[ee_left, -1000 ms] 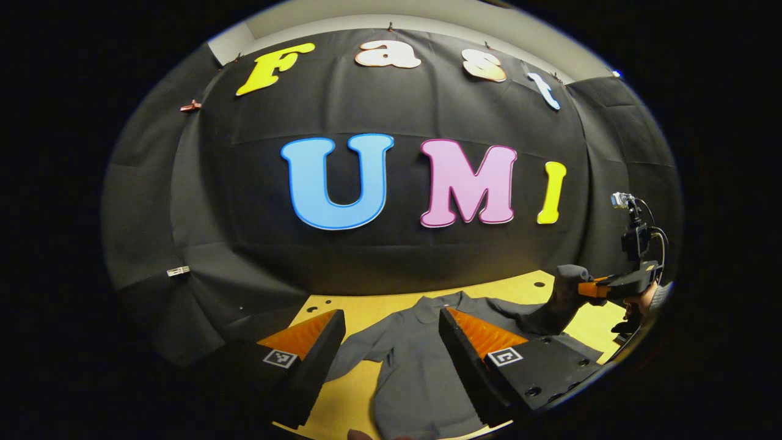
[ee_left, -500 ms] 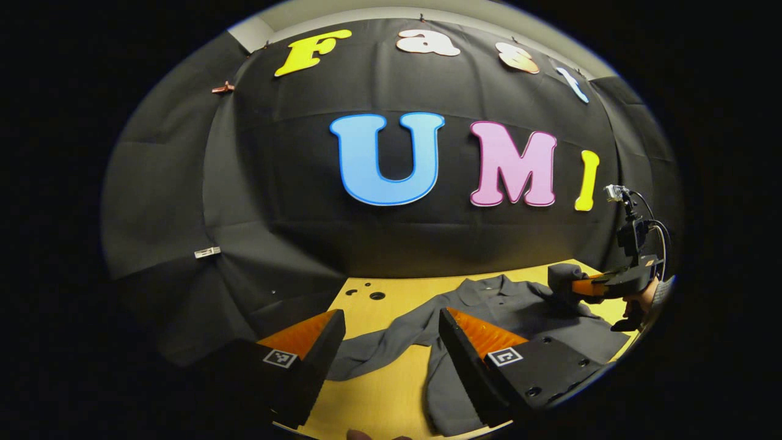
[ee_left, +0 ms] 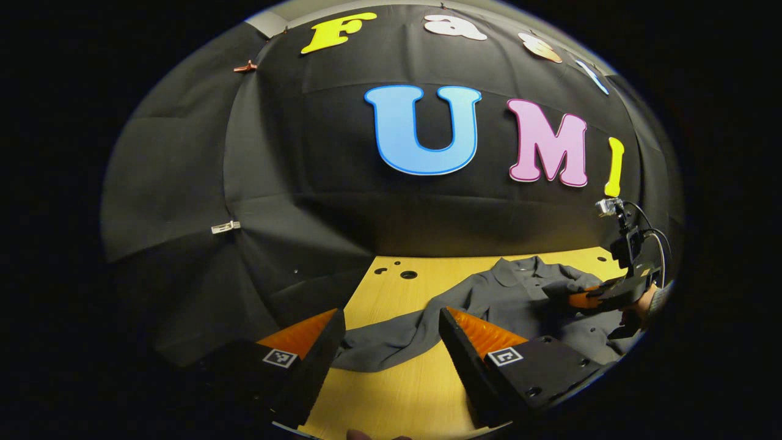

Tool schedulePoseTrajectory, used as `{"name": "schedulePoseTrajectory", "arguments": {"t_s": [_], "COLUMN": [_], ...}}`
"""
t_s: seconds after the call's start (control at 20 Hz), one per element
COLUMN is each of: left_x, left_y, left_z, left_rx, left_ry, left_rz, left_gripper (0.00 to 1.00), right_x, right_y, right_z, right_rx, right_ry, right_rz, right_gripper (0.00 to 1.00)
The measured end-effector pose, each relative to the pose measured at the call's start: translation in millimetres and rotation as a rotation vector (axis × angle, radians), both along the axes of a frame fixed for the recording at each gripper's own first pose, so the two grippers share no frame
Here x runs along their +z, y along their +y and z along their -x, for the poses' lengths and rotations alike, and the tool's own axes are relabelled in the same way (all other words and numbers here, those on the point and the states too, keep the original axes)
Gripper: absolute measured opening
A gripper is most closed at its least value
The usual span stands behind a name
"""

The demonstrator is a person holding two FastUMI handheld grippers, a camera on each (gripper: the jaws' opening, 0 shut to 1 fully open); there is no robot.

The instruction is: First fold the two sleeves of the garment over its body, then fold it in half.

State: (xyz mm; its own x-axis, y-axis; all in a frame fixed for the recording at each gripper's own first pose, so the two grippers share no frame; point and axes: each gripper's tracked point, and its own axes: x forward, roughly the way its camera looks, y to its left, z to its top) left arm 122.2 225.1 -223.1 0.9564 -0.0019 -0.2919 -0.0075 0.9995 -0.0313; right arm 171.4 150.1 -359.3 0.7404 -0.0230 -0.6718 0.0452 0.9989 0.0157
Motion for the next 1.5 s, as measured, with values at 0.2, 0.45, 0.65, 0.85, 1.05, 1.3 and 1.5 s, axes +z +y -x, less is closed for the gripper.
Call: {"name": "schedulePoseTrajectory", "arguments": {"t_s": [0.2, 0.45, 0.65, 0.85, 1.05, 1.3, 1.5], "left_x": [-21, -38, -56, -81, -122, -161, -185], "left_y": [11, 21, 24, 25, 37, 57, 55], "left_z": [-6, -19, -34, -51, -62, -75, -84], "left_rx": [0.018, 0.029, 0.031, 0.026, 0.069, 0.116, 0.097], "left_ry": [0.033, 0.053, 0.071, 0.1, 0.161, 0.226, 0.285], "left_rz": [0.0, -0.005, -0.004, 0.012, 0.023, 0.013, 0.032], "left_gripper": [0.97, 0.97, 0.97, 0.97, 0.97, 0.98, 0.98], "right_x": [-31, -32, -14, 13, 33, 40, 50], "right_y": [28, 66, 94, 100, 80, 45, 17], "right_z": [0, 3, 3, 13, 29, 55, 83], "right_rx": [0.02, 0.043, 0.1, 0.126, 0.103, 0.031, -0.006], "right_ry": [0.07, 0.108, 0.083, 0.047, 0.02, 0.024, 0.034], "right_rz": [-0.03, -0.215, -0.286, -0.313, -0.284, -0.26, -0.234], "right_gripper": [0.1, 0.35, 0.58, 0.63, 0.64, 0.64, 0.64]}}
